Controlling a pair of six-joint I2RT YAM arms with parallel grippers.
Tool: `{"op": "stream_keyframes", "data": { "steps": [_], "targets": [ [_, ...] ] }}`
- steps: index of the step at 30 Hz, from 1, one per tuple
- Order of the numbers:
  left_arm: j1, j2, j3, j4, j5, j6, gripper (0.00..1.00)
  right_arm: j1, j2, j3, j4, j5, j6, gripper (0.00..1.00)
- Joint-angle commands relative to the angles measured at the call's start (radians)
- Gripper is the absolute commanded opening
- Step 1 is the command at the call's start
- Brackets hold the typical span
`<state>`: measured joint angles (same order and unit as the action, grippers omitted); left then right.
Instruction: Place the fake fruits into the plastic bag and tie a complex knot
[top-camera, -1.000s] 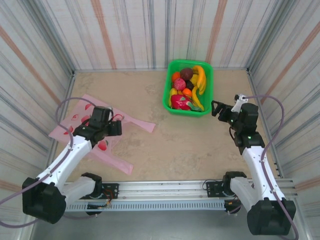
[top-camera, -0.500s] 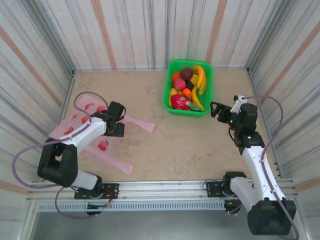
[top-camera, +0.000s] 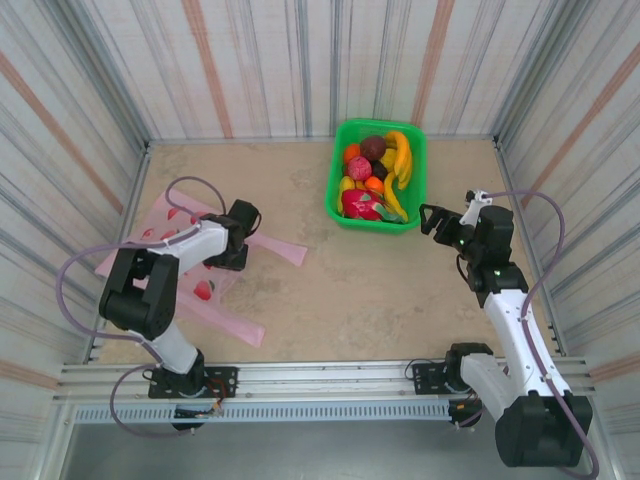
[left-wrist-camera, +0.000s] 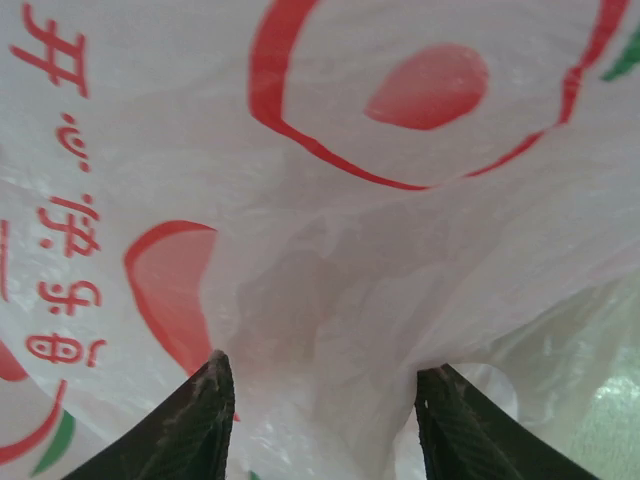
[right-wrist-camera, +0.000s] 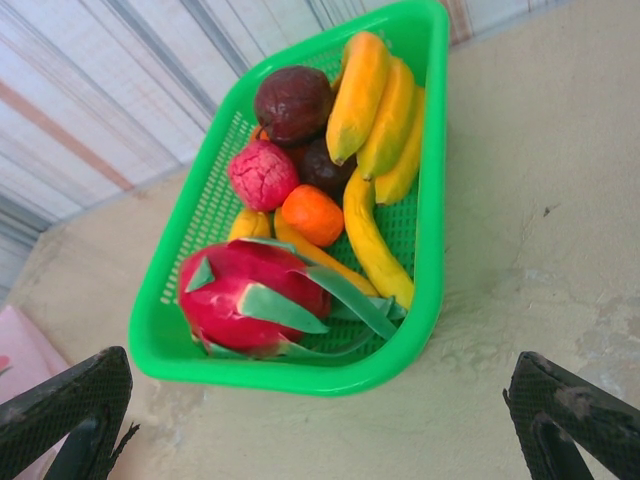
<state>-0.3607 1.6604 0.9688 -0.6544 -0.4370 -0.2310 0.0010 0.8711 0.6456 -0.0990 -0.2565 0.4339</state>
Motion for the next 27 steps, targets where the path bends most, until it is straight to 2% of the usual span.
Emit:
{"op": "stream_keyframes", "data": {
  "steps": [1,5,6,12,15,18,23,27],
  "targets": [
    [-0.007,0.015,0.018,0.003,-0.041,0.006,0.38,0.006,0.002,0.026,0.010,-0.006,-0.014,0.99],
    [-0.005,-0.013,0.016,0.000,-0.025,0.019,0.06,0.008,-0.009,0.023,0.010,-0.012,-0.015,0.99],
    [-0.004,-0.028,0.020,-0.008,-0.022,0.022,0.01,0.007,-0.012,0.023,0.010,-0.016,-0.016,0.99],
    [0.007,-0.176,0.122,-0.159,0.046,0.055,0.00,0.022,-0.023,0.018,0.024,-0.063,-0.009,0.99],
    [0.029,-0.233,0.241,-0.294,0.094,0.038,0.00,0.053,-0.023,0.003,0.059,-0.098,-0.001,0.99],
    [0.067,-0.261,0.380,-0.428,0.191,0.008,0.00,0.104,-0.023,-0.034,0.126,-0.124,0.015,0.99],
    [0.102,-0.276,0.556,-0.560,0.332,-0.023,0.00,0.264,-0.003,-0.136,0.345,-0.119,0.079,0.99],
    [0.112,-0.255,0.644,-0.604,0.493,-0.044,0.00,0.453,0.109,-0.173,0.565,-0.054,0.127,0.99]
  ]
}}
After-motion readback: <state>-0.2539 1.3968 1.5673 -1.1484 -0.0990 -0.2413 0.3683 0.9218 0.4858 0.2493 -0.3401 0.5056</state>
